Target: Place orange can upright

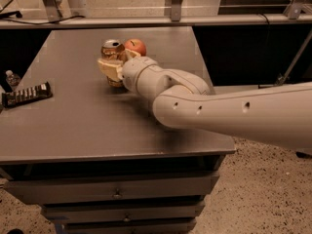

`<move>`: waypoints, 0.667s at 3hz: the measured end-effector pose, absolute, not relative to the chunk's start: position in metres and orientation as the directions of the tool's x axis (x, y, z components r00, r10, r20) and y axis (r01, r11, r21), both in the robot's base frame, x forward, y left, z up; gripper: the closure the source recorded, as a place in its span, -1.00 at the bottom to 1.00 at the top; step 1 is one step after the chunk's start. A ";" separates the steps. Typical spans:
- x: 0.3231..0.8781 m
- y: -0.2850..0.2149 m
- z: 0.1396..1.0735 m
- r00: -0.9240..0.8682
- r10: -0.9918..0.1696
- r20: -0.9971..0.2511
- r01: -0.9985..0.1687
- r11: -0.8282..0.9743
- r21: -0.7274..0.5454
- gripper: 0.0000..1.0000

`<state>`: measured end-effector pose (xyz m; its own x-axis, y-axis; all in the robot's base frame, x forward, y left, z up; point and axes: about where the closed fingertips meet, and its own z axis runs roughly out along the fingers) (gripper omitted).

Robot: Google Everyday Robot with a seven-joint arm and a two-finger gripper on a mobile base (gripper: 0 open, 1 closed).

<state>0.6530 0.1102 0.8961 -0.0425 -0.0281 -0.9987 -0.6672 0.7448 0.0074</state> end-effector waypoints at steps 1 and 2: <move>0.651 0.112 0.892 -0.025 -0.015 -1.000 -0.687 0.727 0.006 0.63; 0.649 0.111 0.892 -0.016 -0.009 -1.000 -0.695 0.719 0.004 0.19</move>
Offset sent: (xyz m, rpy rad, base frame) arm -0.0038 -0.0033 -0.0112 0.0233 -0.0281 0.0487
